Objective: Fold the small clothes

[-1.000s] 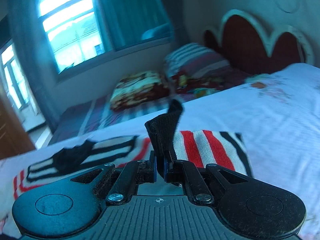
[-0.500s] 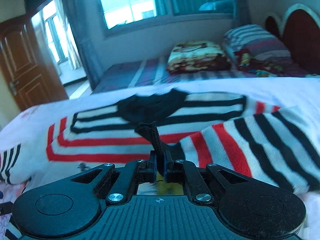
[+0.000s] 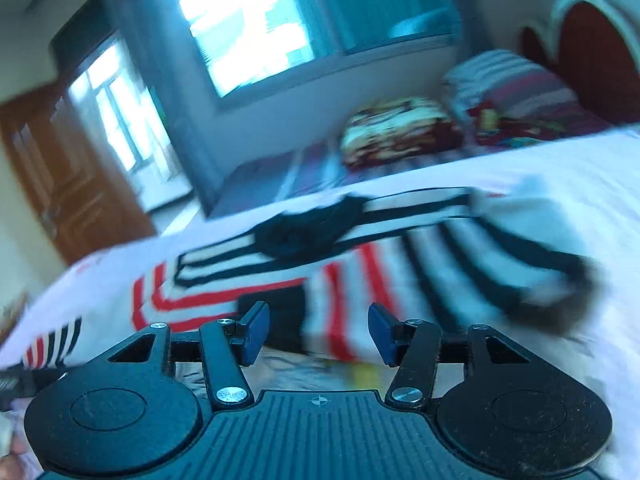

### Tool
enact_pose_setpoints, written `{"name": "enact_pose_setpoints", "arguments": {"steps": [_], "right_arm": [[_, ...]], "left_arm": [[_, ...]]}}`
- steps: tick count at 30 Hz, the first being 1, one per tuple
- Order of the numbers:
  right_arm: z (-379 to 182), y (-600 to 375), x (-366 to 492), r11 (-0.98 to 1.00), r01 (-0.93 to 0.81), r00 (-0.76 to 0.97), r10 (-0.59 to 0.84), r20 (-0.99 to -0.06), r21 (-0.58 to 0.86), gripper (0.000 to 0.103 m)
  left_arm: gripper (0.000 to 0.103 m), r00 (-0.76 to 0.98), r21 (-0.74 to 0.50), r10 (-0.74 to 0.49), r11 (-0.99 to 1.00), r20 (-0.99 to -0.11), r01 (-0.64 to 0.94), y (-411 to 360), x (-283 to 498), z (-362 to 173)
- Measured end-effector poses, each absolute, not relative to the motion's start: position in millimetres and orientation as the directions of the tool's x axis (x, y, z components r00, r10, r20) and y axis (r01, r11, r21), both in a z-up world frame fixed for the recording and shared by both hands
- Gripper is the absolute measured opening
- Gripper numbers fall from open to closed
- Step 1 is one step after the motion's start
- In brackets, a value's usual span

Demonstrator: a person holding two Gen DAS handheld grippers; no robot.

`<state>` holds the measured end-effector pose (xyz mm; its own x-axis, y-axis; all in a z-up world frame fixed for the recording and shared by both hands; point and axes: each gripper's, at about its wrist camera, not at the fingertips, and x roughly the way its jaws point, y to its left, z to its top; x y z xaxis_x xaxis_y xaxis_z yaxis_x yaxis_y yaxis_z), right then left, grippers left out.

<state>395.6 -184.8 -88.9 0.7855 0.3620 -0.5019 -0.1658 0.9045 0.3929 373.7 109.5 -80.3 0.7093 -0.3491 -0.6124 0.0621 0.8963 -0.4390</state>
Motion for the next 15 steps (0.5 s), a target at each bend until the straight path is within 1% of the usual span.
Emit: {"name": "enact_pose_setpoints", "arguments": {"steps": [1, 2, 4, 5, 7, 8, 9, 10, 11, 12, 13, 14, 15], "right_arm": [[-88.0, -198.4, 389.2, 0.907, -0.131, 0.799, 0.336, -0.499, 0.4, 0.054], [-86.5, -212.7, 383.0, 0.908, -0.09, 0.812, 0.304, -0.498, 0.409, 0.054], [-86.3, -238.9, 373.9, 0.898, -0.011, 0.834, 0.251, -0.491, 0.44, 0.054], [-86.1, -253.5, 369.7, 0.881, 0.024, 0.843, 0.237, -0.484, 0.473, 0.054], [-88.8, -281.5, 364.1, 0.822, 0.095, 0.856, 0.221, -0.468, 0.561, 0.054], [-90.3, -299.1, 363.3, 0.777, 0.13, 0.858, 0.223, -0.462, 0.616, 0.054], [-94.1, -312.5, 362.5, 0.732, 0.158, 0.859, 0.23, -0.458, 0.663, 0.054], [-99.5, -322.4, 362.7, 0.688, 0.18, 0.857, 0.241, -0.455, 0.703, 0.054], [-104.4, -334.6, 361.6, 0.63, 0.197, 0.857, 0.262, -0.444, 0.751, 0.054], [-111.1, -342.5, 362.1, 0.573, 0.207, 0.855, 0.288, -0.432, 0.793, 0.054], [-118.0, -349.4, 362.4, 0.514, 0.216, 0.854, 0.313, -0.417, 0.83, 0.054], [-126.4, -357.2, 363.9, 0.442, 0.222, 0.853, 0.343, -0.393, 0.869, 0.054], [-133.7, -361.6, 365.9, 0.379, 0.229, 0.854, 0.364, -0.372, 0.896, 0.054]], "left_arm": [[0.058, 0.701, -0.469, -0.386, 0.879, -0.6, 0.082, 100.5, 384.6, -84.3], [0.056, 0.688, -0.487, -0.411, 0.868, -0.599, 0.095, 90.4, 396.1, -88.8], [0.055, 0.668, -0.531, -0.461, 0.84, -0.584, 0.115, 72.7, 416.7, -98.5], [0.055, 0.661, -0.551, -0.478, 0.826, -0.579, 0.115, 65.8, 426.0, -103.3], [0.05, 0.642, -0.574, -0.497, 0.812, -0.584, 0.106, 53.5, 443.4, -111.9], [0.049, 0.634, -0.577, -0.498, 0.811, -0.592, 0.098, 47.9, 451.6, -116.1], [0.045, 0.623, -0.567, -0.485, 0.82, -0.614, 0.08, 43.3, 459.1, -120.7], [0.039, 0.614, -0.557, -0.474, 0.828, -0.632, 0.066, 39.3, 466.2, -124.9], [0.036, 0.615, -0.551, -0.467, 0.832, -0.635, 0.063, 37.5, 468.0, -125.9], [0.029, 0.621, -0.535, -0.452, 0.843, -0.641, 0.061, 35.3, 471.2, -126.6], [0.018, 0.622, -0.511, -0.431, 0.858, -0.654, 0.057, 33.4, 473.7, -126.5], [0.012, 0.624, -0.491, -0.418, 0.869, -0.66, 0.062, 32.4, 474.1, -125.1], [0.004, 0.628, -0.481, -0.418, 0.873, -0.657, 0.077, 32.7, 474.1, -123.0]]}}
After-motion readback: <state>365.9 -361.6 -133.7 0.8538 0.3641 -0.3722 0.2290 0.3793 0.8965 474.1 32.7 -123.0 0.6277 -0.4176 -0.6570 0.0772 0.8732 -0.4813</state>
